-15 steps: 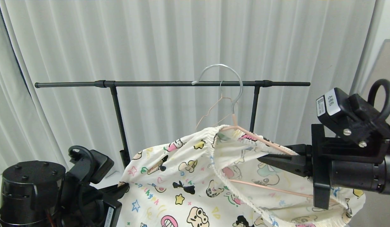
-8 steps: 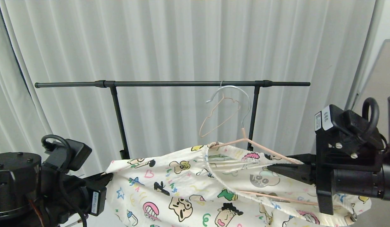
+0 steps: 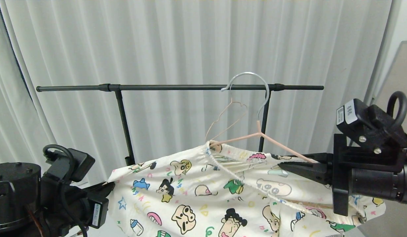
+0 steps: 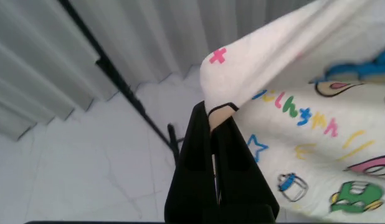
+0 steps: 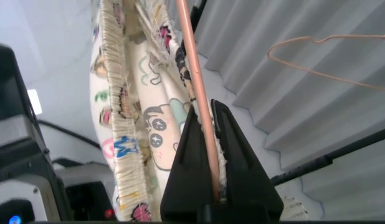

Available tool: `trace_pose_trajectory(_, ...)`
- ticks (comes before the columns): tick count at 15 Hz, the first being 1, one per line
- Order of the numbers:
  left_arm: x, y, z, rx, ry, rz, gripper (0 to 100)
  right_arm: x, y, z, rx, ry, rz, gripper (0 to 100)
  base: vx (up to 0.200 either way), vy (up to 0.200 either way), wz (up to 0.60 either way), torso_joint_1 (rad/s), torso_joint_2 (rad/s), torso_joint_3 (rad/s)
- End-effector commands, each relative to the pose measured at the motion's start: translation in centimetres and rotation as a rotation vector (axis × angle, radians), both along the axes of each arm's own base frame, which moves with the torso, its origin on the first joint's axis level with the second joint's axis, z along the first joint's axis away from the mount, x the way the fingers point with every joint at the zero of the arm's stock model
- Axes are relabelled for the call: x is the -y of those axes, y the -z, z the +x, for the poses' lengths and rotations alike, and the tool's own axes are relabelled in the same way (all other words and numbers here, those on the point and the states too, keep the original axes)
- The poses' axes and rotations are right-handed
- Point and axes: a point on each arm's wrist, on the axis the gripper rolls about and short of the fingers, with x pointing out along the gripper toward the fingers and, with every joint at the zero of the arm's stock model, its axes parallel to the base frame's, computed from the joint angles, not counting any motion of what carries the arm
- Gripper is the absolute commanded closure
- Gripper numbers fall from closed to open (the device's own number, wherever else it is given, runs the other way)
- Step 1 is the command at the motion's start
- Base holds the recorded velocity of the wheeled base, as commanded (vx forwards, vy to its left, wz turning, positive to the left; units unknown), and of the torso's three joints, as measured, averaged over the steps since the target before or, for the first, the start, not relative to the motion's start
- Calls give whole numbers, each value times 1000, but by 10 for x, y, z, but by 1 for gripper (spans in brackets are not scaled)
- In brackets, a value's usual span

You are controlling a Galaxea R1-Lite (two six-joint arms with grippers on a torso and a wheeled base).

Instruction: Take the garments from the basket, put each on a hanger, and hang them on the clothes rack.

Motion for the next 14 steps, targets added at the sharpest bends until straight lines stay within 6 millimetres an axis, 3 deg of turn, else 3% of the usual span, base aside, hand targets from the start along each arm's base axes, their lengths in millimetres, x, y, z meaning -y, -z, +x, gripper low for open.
trace_pose_trajectory(1,12,-3,-3,25,78,-6,100,-3,-3,0,-5,-3,21,100,0,0,0,0,0,0)
trace_pose_trajectory(4,17,-7,-2,71,102,-28,100,-5,-5,1,-12,-3,30,100,0,0,0,0,0,0)
trace_pose_trajectory(5,17,-8,-2,74,104,-29,0,-5,-5,1,-11,-1,30,100,0,0,0,0,0,0)
trace_pose_trajectory(9,15,-18,-9,140,108,-61,0,4,-8,11,-14,64,46,100,0,0,0,0,0,0)
trace_pose_trajectory(14,15,-31,-4,219,94,-104,0,24,-9,41,-53,278,57,100,0,0,0,0,0,0)
